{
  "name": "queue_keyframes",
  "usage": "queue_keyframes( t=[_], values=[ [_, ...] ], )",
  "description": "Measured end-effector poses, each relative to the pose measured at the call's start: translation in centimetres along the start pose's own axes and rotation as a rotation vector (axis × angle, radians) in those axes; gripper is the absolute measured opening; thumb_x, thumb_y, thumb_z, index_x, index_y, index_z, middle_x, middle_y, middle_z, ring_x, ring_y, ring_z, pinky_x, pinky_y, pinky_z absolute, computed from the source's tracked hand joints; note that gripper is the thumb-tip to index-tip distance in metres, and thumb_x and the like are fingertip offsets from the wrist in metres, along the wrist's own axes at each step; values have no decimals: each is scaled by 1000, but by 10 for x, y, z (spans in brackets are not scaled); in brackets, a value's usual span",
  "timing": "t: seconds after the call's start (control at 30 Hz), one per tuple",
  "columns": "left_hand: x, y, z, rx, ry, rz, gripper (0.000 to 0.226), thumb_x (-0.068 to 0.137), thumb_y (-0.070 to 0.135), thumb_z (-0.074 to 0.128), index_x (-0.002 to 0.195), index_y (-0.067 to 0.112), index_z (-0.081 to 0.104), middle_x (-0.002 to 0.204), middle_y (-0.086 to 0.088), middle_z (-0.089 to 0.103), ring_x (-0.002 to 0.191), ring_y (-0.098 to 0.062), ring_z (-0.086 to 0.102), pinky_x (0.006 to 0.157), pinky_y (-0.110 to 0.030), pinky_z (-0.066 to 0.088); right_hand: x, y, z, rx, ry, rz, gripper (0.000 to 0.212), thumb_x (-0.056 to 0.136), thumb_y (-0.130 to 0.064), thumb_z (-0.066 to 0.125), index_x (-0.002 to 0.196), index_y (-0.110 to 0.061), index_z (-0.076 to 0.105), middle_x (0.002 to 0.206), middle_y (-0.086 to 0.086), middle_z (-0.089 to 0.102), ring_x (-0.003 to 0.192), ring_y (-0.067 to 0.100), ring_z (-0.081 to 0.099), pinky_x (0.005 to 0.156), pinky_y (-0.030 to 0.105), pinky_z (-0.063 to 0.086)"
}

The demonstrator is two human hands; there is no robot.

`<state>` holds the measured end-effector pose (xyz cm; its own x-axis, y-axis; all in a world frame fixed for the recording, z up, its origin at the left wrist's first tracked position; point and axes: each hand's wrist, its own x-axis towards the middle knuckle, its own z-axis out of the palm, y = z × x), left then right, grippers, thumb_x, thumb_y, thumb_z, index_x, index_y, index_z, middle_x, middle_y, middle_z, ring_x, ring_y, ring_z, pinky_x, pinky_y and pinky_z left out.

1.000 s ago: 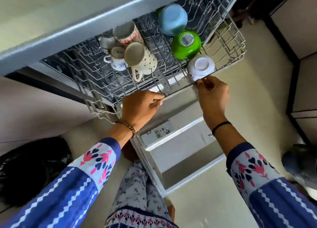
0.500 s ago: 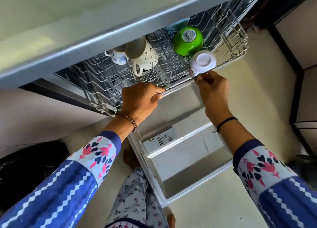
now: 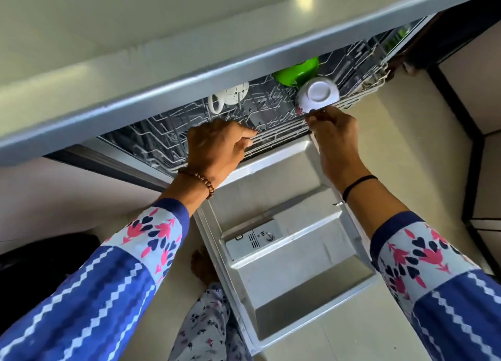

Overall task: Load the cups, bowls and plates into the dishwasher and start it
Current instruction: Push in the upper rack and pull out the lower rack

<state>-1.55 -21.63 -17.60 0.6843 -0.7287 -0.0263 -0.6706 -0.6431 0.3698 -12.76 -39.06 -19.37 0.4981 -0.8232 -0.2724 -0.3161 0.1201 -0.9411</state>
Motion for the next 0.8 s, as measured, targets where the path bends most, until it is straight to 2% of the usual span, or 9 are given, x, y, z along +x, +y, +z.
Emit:
queue_keyframes(
  t=[0.1, 0.17, 0.27, 0.33, 0.43, 0.5, 0.57, 0.7, 0.8],
  values=[
    [17, -6, -5, -7, 36, -27, 26, 95, 32, 57, 118, 40, 68, 110, 8, 73, 105, -20, 67, 90, -30, 44, 13, -9, 11, 110, -91, -47, 17, 82, 10, 52, 72, -4, 51, 56, -7, 44, 55, 7, 36, 53, 16, 31],
    [29, -11, -10, 2, 60, -48, 27, 97, 31, 56, 120, 37, 67, 116, 9, 71, 111, -15, 64, 87, -22, 37, 23, -16, 22, 113, -112, -45, 13, 80, 9, 50, 80, -4, 53, 60, -1, 39, 55, 9, 32, 50, 19, 27],
    [37, -18, -12, -20, 82, -55, 27, 98, 27, 54, 121, 32, 68, 109, 12, 73, 102, -7, 66, 76, -13, 28, 33, -16, 31, 95, -82, -39, 20, 81, 7, 52, 70, -9, 47, 58, 0, 34, 53, 12, 29, 50, 23, 24],
    [34, -19, -9, 12, 128, -27, 27, 98, 27, 55, 121, 34, 68, 107, 13, 74, 104, -6, 65, 80, -15, 29, 32, -9, 29, 144, -129, -64, 14, 80, 7, 49, 75, -6, 52, 65, 4, 40, 65, 19, 35, 61, 29, 32],
    [25, -19, -2, 43, 178, -43, 28, 95, 27, 60, 118, 41, 67, 108, 12, 73, 108, -14, 63, 89, -27, 36, 28, 6, 25, 258, -96, -67, 25, 80, 9, 51, 85, -8, 68, 80, 7, 61, 82, 23, 51, 78, 36, 45],
    [18, -25, 8, 108, 312, 128, 30, 84, 16, 70, 105, 38, 73, 102, 13, 74, 90, -15, 71, 74, -27, 49, 25, 13, 28, 358, 22, -18, 28, 80, 10, 55, 92, -10, 70, 83, 5, 67, 82, 19, 61, 79, 30, 52],
    [10, -40, 25, 98, 419, 395, 27, 77, 4, 68, 89, 27, 76, 111, 10, 73, 87, -11, 72, 66, -23, 54, 23, 28, 36, 432, 47, 35, 25, 82, 12, 56, 98, -5, 65, 87, 8, 67, 81, 17, 64, 77, 26, 55],
    [-3, -66, 71, 86, 429, 668, 21, 88, 3, 58, 83, 13, 76, 119, -6, 70, 112, -17, 65, 106, -31, 44, 24, 77, 52, 217, -33, 93, 23, 87, 6, 62, 108, 2, 66, 95, 11, 70, 87, 19, 68, 83, 28, 58],
    [-6, -84, 111, 78, 169, 631, 17, 78, -2, 65, 89, 8, 74, 117, -9, 70, 113, -21, 64, 114, -32, 35, 30, 109, 67, -37, -87, 111, 18, 88, -1, 64, 103, -10, 71, 90, 2, 72, 83, 14, 67, 80, 23, 56]
  ],
)
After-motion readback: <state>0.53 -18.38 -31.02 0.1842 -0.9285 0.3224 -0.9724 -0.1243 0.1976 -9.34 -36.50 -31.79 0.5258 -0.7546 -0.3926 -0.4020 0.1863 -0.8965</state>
